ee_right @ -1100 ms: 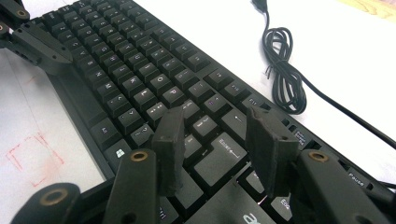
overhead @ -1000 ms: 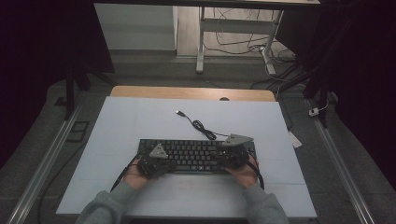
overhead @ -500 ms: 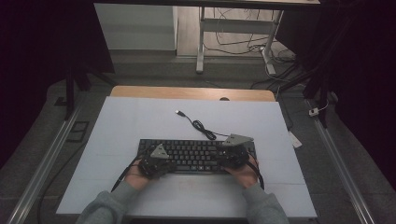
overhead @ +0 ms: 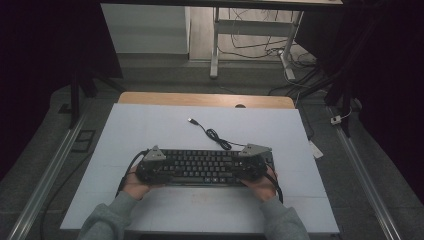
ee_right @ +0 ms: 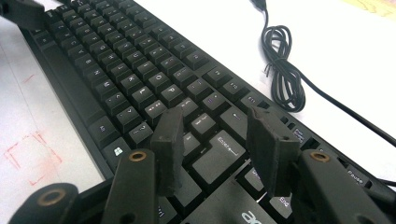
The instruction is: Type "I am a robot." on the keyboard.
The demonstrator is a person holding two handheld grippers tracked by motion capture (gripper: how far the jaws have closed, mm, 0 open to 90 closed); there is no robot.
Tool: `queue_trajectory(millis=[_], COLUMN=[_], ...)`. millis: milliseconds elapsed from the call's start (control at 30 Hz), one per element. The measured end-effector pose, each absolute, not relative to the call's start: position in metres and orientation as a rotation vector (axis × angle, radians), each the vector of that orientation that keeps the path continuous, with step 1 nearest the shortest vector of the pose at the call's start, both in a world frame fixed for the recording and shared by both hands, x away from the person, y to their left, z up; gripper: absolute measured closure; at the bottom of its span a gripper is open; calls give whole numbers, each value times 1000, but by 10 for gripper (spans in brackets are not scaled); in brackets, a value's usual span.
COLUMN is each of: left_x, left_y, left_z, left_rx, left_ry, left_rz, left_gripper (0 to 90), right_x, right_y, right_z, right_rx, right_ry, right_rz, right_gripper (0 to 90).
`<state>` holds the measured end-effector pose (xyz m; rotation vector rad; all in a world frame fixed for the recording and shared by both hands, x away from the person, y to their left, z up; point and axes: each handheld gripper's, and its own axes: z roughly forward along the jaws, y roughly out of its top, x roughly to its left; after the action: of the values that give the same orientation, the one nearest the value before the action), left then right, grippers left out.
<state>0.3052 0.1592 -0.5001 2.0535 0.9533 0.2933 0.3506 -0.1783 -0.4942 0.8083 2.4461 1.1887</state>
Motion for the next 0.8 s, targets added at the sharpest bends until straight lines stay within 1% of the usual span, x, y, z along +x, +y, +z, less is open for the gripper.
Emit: queue_trajectory(millis=[167, 333, 500, 800], left_x=[308, 310, 310, 312], left_y=[168, 171, 174, 176], left_z=[-499, -496, -495, -494], left_rx=[2031, 2024, 2024, 2038], left_ry=[1010, 1032, 1044, 1035], left_rz=[289, 292, 305, 305], left_gripper=[375, 334, 322, 335], right_x=[350, 347, 345, 344], right_y=[-180, -184, -191, -194], right_z=[-494, -494, -494, -494], right_rx=[808, 822, 836, 835], right_ry=[2445, 2437, 2422, 2421], right_rz=[1188, 1195, 1215, 1212], right_gripper=[563, 562, 562, 560])
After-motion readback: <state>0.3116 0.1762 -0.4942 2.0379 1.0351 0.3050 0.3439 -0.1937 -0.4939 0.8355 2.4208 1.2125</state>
